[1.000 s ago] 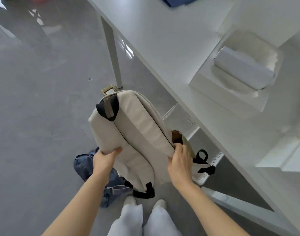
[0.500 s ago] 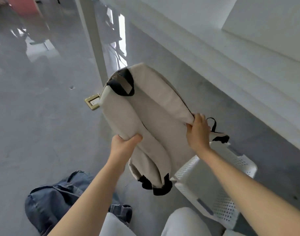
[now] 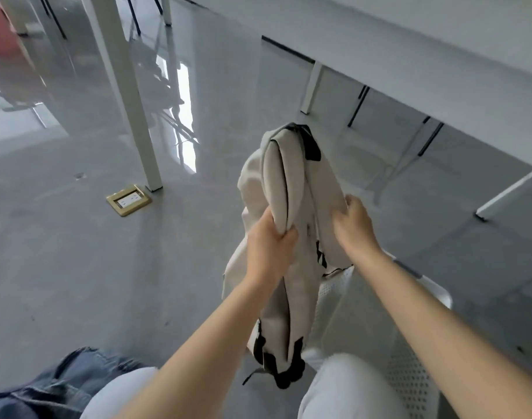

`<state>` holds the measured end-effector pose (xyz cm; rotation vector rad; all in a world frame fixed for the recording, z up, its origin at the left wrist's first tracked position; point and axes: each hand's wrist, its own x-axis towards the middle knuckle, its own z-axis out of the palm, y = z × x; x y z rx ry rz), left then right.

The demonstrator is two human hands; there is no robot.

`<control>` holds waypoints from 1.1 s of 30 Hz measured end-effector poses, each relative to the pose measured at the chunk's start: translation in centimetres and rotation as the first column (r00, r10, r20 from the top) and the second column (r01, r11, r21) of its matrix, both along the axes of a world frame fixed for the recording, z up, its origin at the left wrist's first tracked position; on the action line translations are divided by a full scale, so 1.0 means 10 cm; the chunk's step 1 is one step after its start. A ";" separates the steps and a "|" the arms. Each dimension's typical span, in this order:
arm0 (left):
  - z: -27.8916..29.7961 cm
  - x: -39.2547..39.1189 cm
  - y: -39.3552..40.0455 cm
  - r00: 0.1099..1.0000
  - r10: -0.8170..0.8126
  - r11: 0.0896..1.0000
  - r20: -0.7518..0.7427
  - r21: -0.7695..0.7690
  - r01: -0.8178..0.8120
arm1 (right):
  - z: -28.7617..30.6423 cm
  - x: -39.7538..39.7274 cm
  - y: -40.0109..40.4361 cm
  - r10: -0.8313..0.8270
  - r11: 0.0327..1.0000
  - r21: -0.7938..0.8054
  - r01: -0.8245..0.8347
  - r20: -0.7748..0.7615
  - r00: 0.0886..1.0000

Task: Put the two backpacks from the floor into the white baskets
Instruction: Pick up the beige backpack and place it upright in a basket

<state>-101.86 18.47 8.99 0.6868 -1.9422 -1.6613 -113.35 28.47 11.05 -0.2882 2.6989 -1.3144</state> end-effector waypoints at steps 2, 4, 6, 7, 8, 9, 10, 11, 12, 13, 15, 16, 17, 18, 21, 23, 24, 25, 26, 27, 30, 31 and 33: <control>0.02 -0.08 0.08 0.999 -0.040 0.997 -0.020 -0.070 0.039 | 0.32 0.17 -0.08 0.057 0.989 -0.140 -0.046 0.078 0.995; 0.03 -0.17 0.18 0.988 -0.145 0.979 -0.049 -0.152 0.136 | 0.55 0.29 -0.19 0.152 0.971 -0.213 -0.109 0.195 0.969; 0.02 -0.19 0.30 0.965 -0.256 0.932 -0.065 -0.281 0.228 | 0.64 0.34 -0.23 0.105 0.986 -0.152 -0.074 0.213 0.971; 0.01 -0.16 0.35 0.953 -0.298 0.899 -0.056 -0.353 0.260 | 0.64 0.34 -0.21 0.020 0.995 -0.101 -0.002 0.169 0.985; -0.02 -0.11 0.37 0.942 -0.334 0.868 -0.029 -0.400 0.295 | 0.64 0.34 -0.17 -0.074 0.995 -0.056 0.081 0.112 0.991; -0.06 -0.02 0.37 0.930 -0.368 0.847 0.015 -0.407 0.342 | 0.61 0.34 -0.08 -0.155 0.987 -0.040 0.158 0.081 0.985; -0.13 0.10 0.35 0.925 -0.377 0.843 0.051 -0.395 0.366 | 0.59 0.33 0.00 -0.210 0.975 -0.064 0.214 0.072 0.975; -0.23 0.23 0.30 0.932 -0.354 0.848 0.072 -0.395 0.353 | 0.57 0.31 0.07 -0.236 0.962 -0.122 0.245 0.079 0.968; -0.36 0.37 0.25 0.946 -0.309 0.859 0.096 -0.399 0.321 | 0.56 0.28 0.13 -0.256 0.945 -0.186 0.269 0.090 0.962; -0.50 0.51 0.19 0.952 -0.262 0.884 0.159 -0.355 0.303 | 0.56 0.26 0.17 -0.269 0.926 -0.246 0.285 0.098 0.958; -0.74 0.73 0.14 0.889 -0.236 0.952 0.393 -0.091 0.293 | 0.59 0.23 0.22 -0.274 0.897 -0.332 0.293 0.103 0.956; -0.84 0.78 0.14 0.843 -0.270 0.958 0.465 0.041 0.285 | 0.60 0.24 0.24 -0.264 0.890 -0.363 0.278 0.089 0.960; -0.92 0.80 0.15 0.816 -0.310 0.950 0.489 0.134 0.281 | 0.60 0.25 0.25 -0.247 0.889 -0.379 0.255 0.070 0.966; -0.98 0.80 0.16 0.806 -0.345 0.939 0.481 0.184 0.292 | 0.60 0.26 0.25 -0.233 0.888 -0.397 0.234 0.053 0.971; -0.99 0.73 0.21 0.791 -0.436 0.900 0.429 0.217 0.379 | 0.58 0.29 0.28 -0.243 0.843 -0.477 0.248 0.073 0.967; -0.99 0.68 0.25 0.777 -0.464 0.885 0.424 0.200 0.419 | 0.55 0.27 0.32 -0.262 0.791 -0.529 0.306 0.158 0.952; -0.99 0.69 0.29 0.763 -0.475 0.879 0.438 0.202 0.431 | 0.55 0.25 0.34 -0.265 0.767 -0.546 0.337 0.209 0.941; -0.99 0.71 0.32 0.742 -0.484 0.873 0.463 0.202 0.444 | 0.54 0.24 0.36 -0.261 0.741 -0.563 0.365 0.260 0.930; -1.01 0.74 0.35 0.722 -0.479 0.872 0.498 0.173 0.459 | 0.53 0.22 0.38 -0.255 0.714 -0.580 0.392 0.307 0.917; -1.04 0.79 0.39 0.716 -0.450 0.876 0.533 0.109 0.469 | 0.52 0.20 0.40 -0.252 0.680 -0.599 0.423 0.351 0.902; -1.19 0.88 0.51 0.799 -0.335 0.909 0.499 -0.053 0.414 | 0.49 0.17 0.44 -0.251 0.612 -0.613 0.500 0.449 0.858; -1.22 0.87 0.53 0.818 -0.319 0.922 0.478 -0.045 0.385 | 0.47 0.16 0.45 -0.247 0.605 -0.613 0.508 0.462 0.852; -1.24 0.84 0.54 0.827 -0.318 0.925 0.463 -0.038 0.377 | 0.44 0.17 0.48 -0.240 0.593 -0.620 0.514 0.473 0.848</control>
